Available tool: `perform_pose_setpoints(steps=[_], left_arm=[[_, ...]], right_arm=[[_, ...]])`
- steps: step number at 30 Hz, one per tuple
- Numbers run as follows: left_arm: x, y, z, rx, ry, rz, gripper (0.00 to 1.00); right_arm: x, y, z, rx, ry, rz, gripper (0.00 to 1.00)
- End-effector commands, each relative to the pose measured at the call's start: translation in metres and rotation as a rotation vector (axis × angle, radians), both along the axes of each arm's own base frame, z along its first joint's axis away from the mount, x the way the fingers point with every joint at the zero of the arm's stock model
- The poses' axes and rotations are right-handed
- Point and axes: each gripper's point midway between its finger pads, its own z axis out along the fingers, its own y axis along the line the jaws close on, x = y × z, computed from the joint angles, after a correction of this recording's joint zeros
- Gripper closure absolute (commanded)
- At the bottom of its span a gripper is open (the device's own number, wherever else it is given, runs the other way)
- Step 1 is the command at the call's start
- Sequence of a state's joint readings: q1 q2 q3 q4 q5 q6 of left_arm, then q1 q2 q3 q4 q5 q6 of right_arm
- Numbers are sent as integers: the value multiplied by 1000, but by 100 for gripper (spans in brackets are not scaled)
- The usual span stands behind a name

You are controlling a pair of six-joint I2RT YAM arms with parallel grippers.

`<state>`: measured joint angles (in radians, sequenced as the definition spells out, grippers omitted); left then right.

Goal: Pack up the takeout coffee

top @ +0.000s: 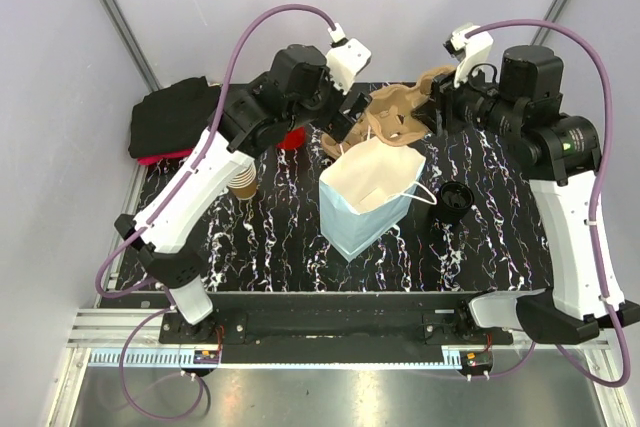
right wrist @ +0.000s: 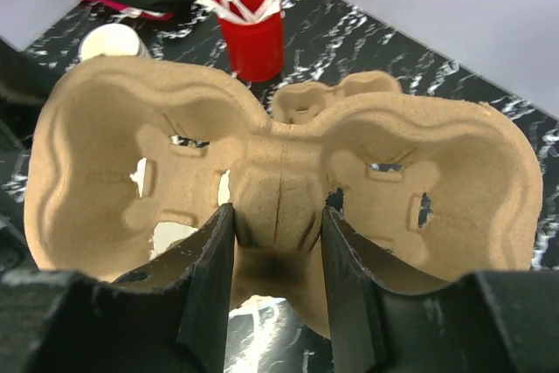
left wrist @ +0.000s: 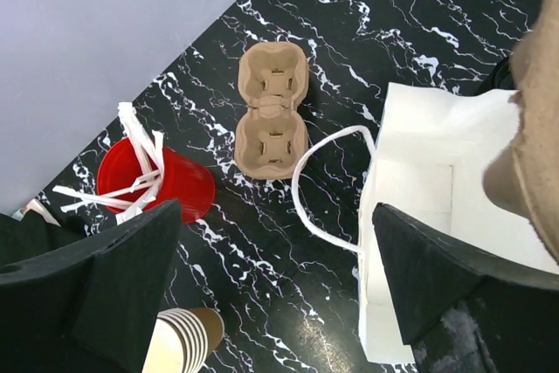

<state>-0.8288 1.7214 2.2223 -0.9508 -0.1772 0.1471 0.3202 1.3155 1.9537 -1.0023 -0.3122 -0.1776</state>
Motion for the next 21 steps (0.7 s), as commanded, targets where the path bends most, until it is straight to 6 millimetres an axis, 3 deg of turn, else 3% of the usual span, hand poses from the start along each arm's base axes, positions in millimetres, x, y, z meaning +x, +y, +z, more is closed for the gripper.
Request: perform_pose_setpoints(steps=[1,6,11,17,21], left_arm=[[11,-9,6,-57,-13,-37,1],[24,-4,2,-66,-2,-19,1],[32,-1,1,-102,20,-40,1],[25,-13,-8,-135,73,-140,2],[23,-20,-15,-138,93,-178,4]], right_arm=[[-38,36,-8,111,125,213,61],[-49,50,-39,142,252,299,61],[-55,56,-45,165,290,336,62],[-57,63,-59,184,350,355,62],[-54,68,-80,189,408,356,63]])
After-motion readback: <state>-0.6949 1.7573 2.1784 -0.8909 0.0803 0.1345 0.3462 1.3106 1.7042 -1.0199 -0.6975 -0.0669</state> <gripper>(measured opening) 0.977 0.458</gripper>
